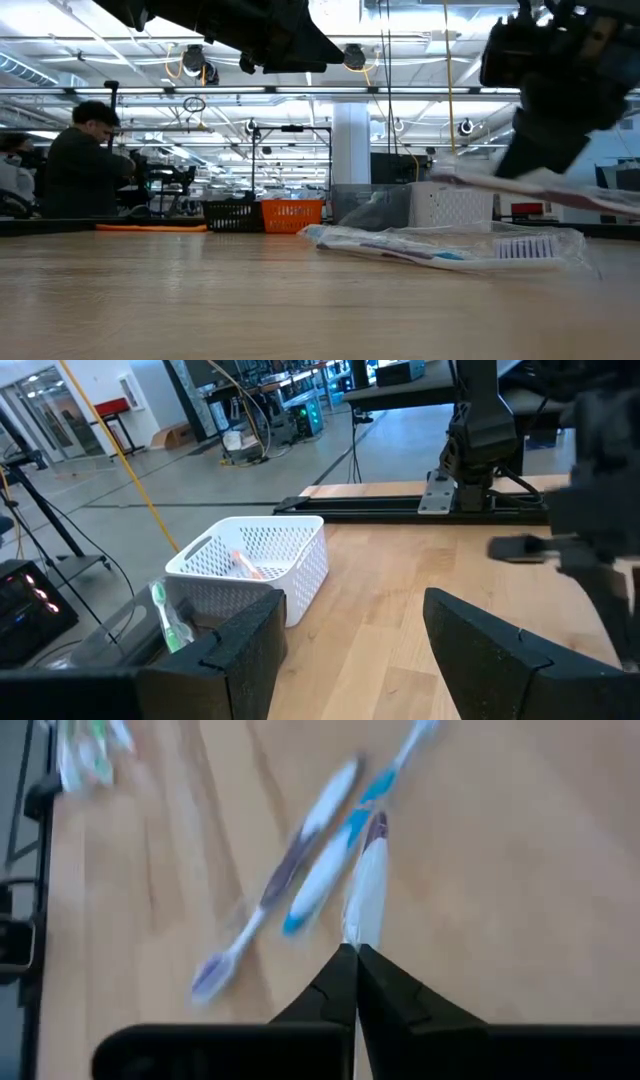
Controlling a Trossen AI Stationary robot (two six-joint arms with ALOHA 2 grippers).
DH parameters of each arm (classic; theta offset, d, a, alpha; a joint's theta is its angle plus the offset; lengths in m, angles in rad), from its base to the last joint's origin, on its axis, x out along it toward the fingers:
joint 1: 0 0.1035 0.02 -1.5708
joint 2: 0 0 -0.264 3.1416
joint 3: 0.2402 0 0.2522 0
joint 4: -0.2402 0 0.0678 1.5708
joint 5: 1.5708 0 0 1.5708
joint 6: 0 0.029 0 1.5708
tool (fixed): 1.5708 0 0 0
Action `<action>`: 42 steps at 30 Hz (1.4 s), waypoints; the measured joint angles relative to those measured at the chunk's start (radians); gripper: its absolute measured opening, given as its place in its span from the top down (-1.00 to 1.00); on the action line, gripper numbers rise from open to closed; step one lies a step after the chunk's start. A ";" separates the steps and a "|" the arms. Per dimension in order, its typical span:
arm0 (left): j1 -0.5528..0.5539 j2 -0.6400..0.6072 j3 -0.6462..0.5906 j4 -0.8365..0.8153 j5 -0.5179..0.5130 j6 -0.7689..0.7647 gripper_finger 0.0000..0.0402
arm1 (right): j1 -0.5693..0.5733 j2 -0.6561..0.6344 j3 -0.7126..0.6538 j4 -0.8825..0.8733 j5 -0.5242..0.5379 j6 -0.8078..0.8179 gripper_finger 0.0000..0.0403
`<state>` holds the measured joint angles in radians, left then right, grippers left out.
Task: Pick & Place Toothbrushes
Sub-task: Put the purple toothbrush into the black bin
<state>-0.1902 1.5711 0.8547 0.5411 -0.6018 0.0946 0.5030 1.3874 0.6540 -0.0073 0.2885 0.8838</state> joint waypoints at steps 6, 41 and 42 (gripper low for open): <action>0.000 0.000 0.000 0.019 0.000 -0.006 -0.20 | -0.062 -0.115 0.000 0.011 0.096 -0.169 1.00; 0.051 0.000 0.000 0.308 0.273 -0.241 -0.20 | -0.258 -0.120 0.003 0.982 0.205 -1.036 1.00; 0.058 0.000 0.000 0.310 0.298 -0.252 -0.20 | -0.267 -0.112 0.003 0.990 0.204 -1.030 1.00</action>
<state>-0.1317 1.5711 0.8547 0.8510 -0.3039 -0.1569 0.2355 1.2756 0.6567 0.9824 0.4929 -0.1459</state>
